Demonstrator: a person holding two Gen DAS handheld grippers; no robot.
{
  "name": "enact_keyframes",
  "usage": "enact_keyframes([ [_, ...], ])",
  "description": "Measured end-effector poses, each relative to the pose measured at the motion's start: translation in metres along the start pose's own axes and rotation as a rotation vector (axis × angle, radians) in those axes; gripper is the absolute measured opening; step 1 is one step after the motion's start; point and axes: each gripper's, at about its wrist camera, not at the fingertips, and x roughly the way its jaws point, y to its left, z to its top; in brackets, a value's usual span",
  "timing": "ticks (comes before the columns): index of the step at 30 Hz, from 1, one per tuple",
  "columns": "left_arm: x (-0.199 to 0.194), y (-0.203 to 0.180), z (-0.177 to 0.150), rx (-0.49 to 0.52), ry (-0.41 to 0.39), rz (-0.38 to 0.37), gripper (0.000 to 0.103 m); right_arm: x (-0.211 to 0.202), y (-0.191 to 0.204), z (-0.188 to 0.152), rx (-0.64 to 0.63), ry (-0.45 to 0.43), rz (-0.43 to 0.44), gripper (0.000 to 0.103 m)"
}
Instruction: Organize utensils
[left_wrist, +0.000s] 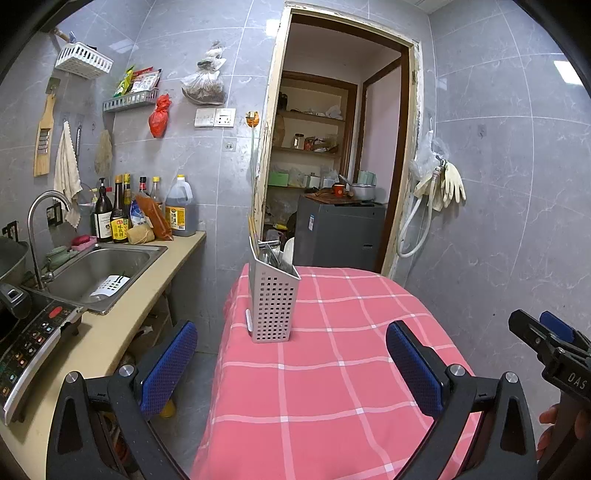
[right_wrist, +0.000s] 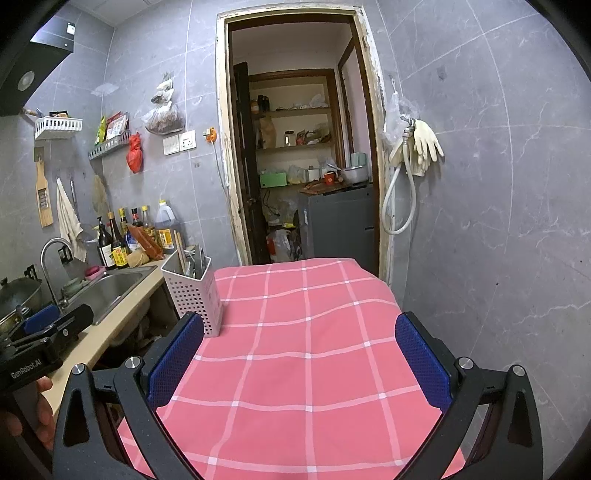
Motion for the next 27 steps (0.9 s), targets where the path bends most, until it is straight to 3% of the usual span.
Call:
enact_keyframes([
  [27,-0.0014,-0.0031,0.0,0.009,0.0,-0.001,0.103,-0.0019,0.0001,0.0002,0.006,0.001,-0.001,0.102],
])
